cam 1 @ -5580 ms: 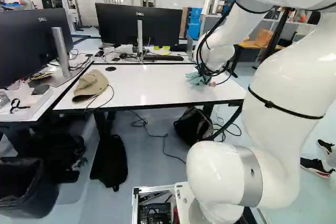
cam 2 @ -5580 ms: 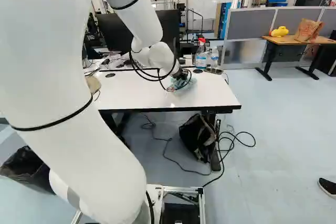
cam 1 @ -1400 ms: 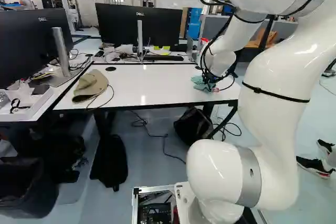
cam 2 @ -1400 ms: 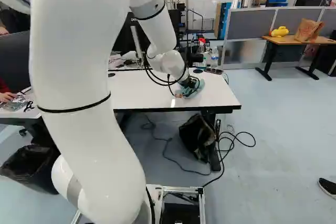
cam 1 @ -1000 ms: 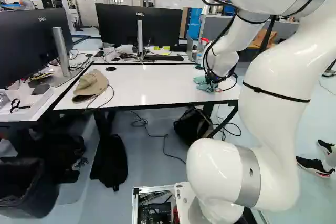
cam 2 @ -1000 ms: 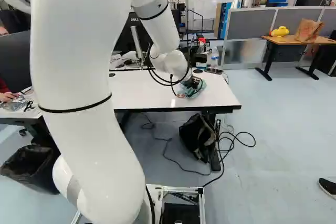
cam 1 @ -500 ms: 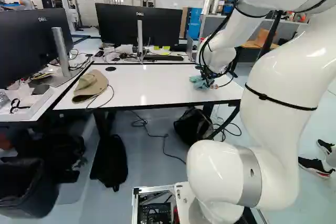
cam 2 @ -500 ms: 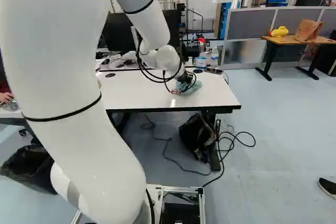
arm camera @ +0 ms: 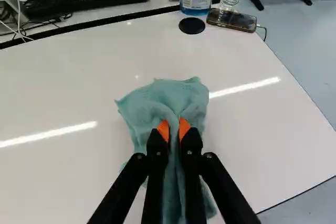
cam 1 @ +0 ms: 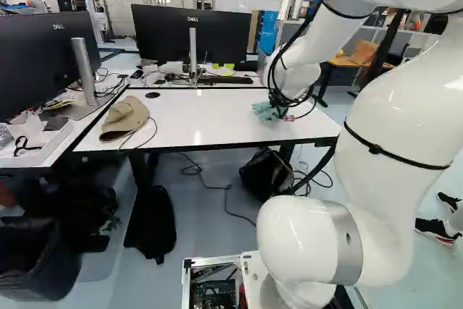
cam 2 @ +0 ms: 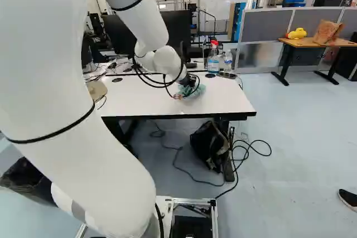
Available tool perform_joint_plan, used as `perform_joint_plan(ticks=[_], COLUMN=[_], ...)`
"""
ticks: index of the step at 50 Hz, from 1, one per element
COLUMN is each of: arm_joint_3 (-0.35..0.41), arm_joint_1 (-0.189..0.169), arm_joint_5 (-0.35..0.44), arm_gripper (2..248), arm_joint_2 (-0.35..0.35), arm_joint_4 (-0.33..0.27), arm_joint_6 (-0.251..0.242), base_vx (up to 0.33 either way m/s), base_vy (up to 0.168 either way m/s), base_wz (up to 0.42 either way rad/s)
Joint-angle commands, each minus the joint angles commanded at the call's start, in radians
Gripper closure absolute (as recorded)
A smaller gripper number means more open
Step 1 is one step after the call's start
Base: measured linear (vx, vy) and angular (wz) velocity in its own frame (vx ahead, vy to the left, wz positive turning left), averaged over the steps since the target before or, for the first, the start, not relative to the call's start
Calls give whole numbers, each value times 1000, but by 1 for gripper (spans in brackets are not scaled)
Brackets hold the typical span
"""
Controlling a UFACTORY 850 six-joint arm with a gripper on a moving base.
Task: Clean the table with the green towel
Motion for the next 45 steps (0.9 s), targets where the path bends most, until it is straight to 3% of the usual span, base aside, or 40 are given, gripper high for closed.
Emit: perform_joint_plan(ticks=[24,45], arm_joint_3=[121,124], arm_joint_1=[37,40], arm_joint_5=[0,0], arm_gripper=[208,208], arm_joint_2=[121,125], arm_joint_4=[0,0], arm_joint_6=[0,0], base_vx=[0,0], base_vy=[0,0], base_wz=[0,0])
